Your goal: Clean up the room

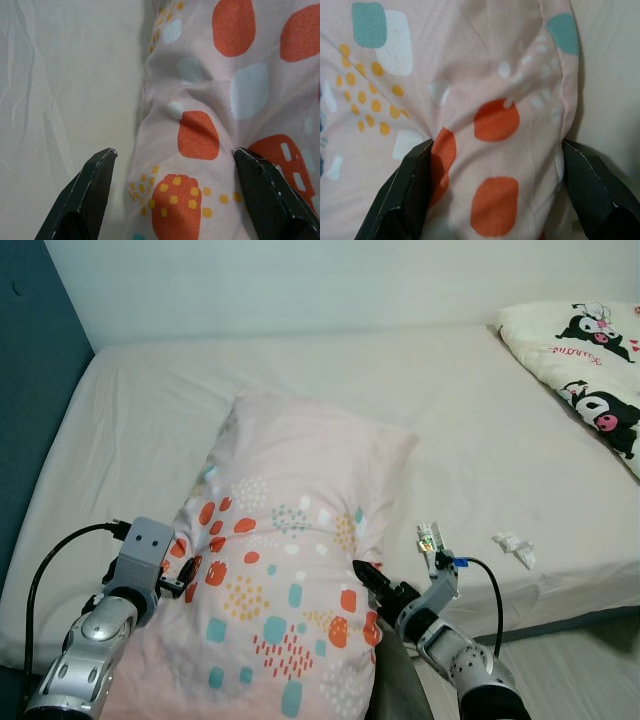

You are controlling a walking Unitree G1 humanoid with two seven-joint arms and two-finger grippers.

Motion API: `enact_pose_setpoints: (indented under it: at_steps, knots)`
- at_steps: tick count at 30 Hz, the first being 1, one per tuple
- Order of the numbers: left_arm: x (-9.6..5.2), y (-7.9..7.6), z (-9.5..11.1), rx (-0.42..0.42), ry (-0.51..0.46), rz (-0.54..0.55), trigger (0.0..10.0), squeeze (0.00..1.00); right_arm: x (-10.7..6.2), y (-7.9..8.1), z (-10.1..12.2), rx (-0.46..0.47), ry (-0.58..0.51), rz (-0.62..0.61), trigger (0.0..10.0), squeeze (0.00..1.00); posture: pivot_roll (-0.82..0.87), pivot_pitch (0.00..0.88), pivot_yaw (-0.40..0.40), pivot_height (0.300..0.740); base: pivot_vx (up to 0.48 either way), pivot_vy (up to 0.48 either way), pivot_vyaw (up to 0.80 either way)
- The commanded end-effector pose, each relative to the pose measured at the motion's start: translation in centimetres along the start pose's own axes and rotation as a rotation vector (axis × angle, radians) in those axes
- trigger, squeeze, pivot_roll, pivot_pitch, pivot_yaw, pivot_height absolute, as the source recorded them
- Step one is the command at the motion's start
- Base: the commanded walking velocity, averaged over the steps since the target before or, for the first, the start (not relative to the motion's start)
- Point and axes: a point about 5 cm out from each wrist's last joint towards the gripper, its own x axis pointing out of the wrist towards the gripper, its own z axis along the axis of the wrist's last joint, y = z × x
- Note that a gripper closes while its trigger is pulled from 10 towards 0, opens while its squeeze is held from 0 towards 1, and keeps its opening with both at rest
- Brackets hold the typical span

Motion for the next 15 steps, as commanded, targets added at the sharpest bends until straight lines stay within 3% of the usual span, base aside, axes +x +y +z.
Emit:
enact_pose_setpoints:
  at_steps: [1, 6, 10, 15]
  knots:
    - [-0.6, -0.3, -2.3, 0.01, 0.091, -0.005, 10.0, 1.0, -0.5, -0.6, -1.0, 0.033, 0.005, -0.002, 10.0, 0.0, 0.0, 0.169, -0.006, 0.546, 0.0, 0.0, 0.0]
    - [-0.7, -0.4, -2.2, 0.016, 0.078, -0.013, 10.0, 1.0, -0.7, -1.4, -1.0, 0.079, -0.023, -0.023, 10.0, 0.0, 0.02, 0.175, 0.007, 0.546, 0.0, 0.0, 0.0]
    - [-0.9, -0.1, -1.8, 0.031, 0.057, -0.025, 10.0, 1.0, -0.6, -2.5, -1.3, 0.12, -0.027, -0.141, 10.0, 0.0, 0.04, 0.182, 0.023, 0.546, 0.0, 0.0, 0.0]
    - [-1.0, 0.2, -1.6, 0.037, 0.048, -0.023, 10.0, 1.0, 0.0, -1.9, -0.7, 0.143, -0.045, -0.091, 10.0, 0.0, 0.06, 0.193, 0.036, 0.546, 0.0, 0.0, 0.0]
